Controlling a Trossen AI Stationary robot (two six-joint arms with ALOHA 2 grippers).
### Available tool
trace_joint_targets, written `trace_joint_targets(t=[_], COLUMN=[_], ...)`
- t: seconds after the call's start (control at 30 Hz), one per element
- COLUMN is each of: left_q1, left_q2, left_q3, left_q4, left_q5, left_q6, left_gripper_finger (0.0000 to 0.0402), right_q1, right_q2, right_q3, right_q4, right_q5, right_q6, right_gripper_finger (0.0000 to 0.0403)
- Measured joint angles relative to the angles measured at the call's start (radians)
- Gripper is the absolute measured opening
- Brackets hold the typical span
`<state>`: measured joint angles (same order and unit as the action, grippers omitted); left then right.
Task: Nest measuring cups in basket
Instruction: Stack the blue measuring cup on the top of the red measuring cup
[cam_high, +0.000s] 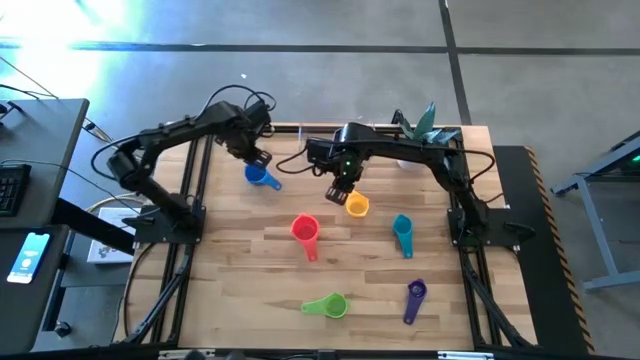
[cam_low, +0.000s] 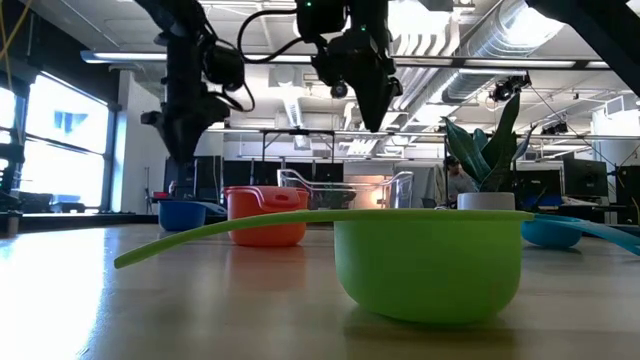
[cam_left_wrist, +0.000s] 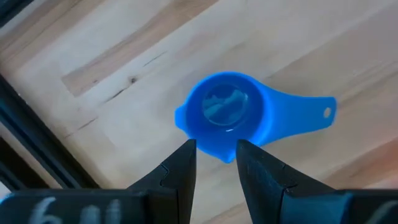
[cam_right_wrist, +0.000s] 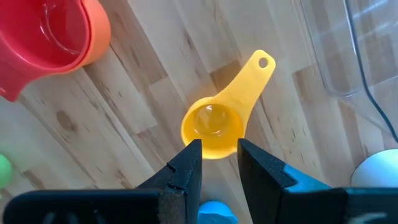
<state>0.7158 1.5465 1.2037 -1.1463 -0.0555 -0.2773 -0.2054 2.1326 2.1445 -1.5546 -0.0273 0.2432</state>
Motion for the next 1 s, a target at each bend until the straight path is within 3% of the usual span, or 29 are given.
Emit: trace_joint_targets(t=[0.5,1.0], left_q1=[0.021,0.050], left_q2=[0.176,0.257], left_q3=[0.000,0.000], left_q4=[0.103,0.105], left_q5=[0.002,-0.001], left_q6=[0.201,0.227], left_gripper_finger=[0.0103,0.0103], right_q1=[0.000,0.000], right_q2=[-0.001,-0.001], right_q3=[0.000,0.000], right_q4=[0.056,0.068], right_q5=[0.000,0.000], right_q6=[0.048,0.071], right_gripper_finger=[0.0094,0.0094])
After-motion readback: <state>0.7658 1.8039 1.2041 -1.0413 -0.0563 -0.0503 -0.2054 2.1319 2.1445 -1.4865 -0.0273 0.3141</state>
